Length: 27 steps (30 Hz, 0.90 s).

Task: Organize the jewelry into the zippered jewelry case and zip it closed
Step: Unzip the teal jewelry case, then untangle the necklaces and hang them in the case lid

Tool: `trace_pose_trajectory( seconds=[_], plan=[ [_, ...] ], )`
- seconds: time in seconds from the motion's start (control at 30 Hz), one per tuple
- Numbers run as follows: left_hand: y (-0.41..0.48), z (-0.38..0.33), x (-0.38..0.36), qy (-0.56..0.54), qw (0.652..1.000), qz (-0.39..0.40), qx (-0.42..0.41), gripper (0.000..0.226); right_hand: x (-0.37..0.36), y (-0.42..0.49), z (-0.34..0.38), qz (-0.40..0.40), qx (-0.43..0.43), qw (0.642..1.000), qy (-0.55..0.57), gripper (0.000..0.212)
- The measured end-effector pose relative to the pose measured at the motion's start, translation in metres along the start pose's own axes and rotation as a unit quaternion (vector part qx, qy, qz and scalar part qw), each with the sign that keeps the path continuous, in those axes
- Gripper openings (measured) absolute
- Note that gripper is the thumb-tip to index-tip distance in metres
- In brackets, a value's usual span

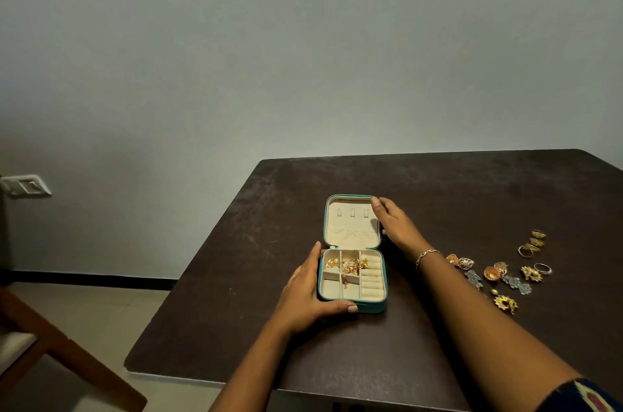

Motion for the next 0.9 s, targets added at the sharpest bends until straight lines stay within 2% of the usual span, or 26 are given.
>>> trace_pose_trajectory(
  seconds=[0.07, 0.17, 0.27, 0.33, 0.4, 0.47, 0.53, 0.63, 0.77, 0.9],
  plan=[
    [0.000, 0.000, 0.001, 0.000, 1.000, 0.002, -0.003, 0.131, 0.006, -0.012, 0.005, -0.044, 0.021, 0.999, 0.011, 0.054],
    [0.000, -0.003, 0.001, -0.008, 1.000, -0.001, -0.016, 0.127, 0.013, -0.041, 0.018, -0.131, 0.097, 0.987, 0.004, 0.029],
    [-0.001, -0.007, 0.002, -0.028, 0.999, -0.019, -0.030, 0.102, 0.010, -0.068, 0.013, -0.176, 0.142, 0.974, 0.001, 0.011],
    [-0.001, -0.007, 0.004, -0.045, 0.998, -0.039, -0.037, 0.076, 0.010, -0.082, 0.009, -0.196, 0.152, 0.969, -0.009, 0.015],
    [-0.001, -0.006, 0.005, -0.052, 0.996, -0.058, -0.045, 0.051, 0.010, -0.091, 0.011, -0.190, 0.175, 0.966, -0.034, 0.018],
    [-0.001, -0.007, 0.006, -0.053, 0.995, -0.066, -0.055, 0.038, 0.005, -0.092, 0.014, -0.148, 0.194, 0.965, -0.094, 0.016],
    [-0.001, -0.007, 0.005, -0.049, 0.994, -0.070, -0.064, 0.033, -0.004, -0.089, 0.014, -0.095, 0.183, 0.968, -0.142, 0.015],
    [0.000, -0.005, 0.006, -0.046, 0.992, -0.084, -0.079, 0.030, -0.016, -0.083, 0.014, -0.058, 0.152, 0.964, -0.209, 0.018],
    [0.002, -0.002, 0.008, -0.061, 0.990, -0.100, -0.085, 0.032, -0.024, -0.076, 0.020, -0.039, 0.104, 0.944, -0.312, 0.021],
    [0.002, -0.001, 0.009, -0.073, 0.988, -0.105, -0.086, 0.029, -0.025, -0.075, 0.027, -0.054, 0.092, 0.929, -0.355, 0.013]
  ],
)
Point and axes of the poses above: each hand's wrist, its own y-axis towards the middle knuckle, its own x-axis out of the back of the hand, z = x × y, the point moved 6 cm from there along y, towards the middle knuckle, and after that the axes turned 7 degrees about z, right-handed, at the moved point
